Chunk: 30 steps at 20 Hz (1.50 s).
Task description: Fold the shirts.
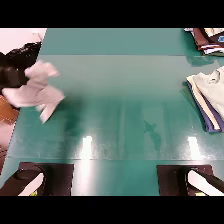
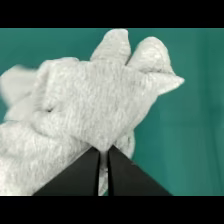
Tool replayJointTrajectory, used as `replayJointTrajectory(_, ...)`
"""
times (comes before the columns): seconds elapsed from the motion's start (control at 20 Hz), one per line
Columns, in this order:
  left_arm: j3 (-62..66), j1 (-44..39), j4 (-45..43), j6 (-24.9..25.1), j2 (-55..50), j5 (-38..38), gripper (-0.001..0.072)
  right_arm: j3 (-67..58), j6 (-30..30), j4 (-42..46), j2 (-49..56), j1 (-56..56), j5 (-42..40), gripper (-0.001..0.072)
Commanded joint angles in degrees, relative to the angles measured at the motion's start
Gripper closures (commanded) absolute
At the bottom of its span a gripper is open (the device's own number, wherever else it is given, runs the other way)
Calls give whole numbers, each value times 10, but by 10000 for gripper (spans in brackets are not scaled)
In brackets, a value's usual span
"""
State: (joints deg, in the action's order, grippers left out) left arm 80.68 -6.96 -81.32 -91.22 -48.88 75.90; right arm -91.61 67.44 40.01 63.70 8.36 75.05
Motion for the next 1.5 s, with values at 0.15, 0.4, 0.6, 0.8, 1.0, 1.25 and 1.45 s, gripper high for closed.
replayJointTrajectory(0.15, 75, -268, 24, 54, -127, -30, 688, -1, 0, 0, 0, 0, -14, 699)
replayJointTrajectory(0.4, 75, -342, 24, 166, -250, -64, 684, -1, 0, 0, 0, 0, -2, 699)
replayJointTrajectory(0.6, 75, -264, -4, 106, -265, -83, 87, 0, 0, 2, 0, 0, 5, 699)
replayJointTrajectory(0.8, 70, -139, 14, 55, -268, -85, 87, 0, 0, 2, 0, 0, 7, 699)
replayJointTrajectory(1.0, 37, -104, 136, 65, -311, -99, 88, 0, 0, 6, 0, 0, 17, 699)
replayJointTrajectory(1.25, 31, -217, 154, 92, -415, -163, 87, 0, 0, 6, 0, 0, 23, 699)
replayJointTrajectory(1.45, 37, -270, 153, 89, -465, -216, 87, 0, 0, 6, 0, 0, 50, 699)
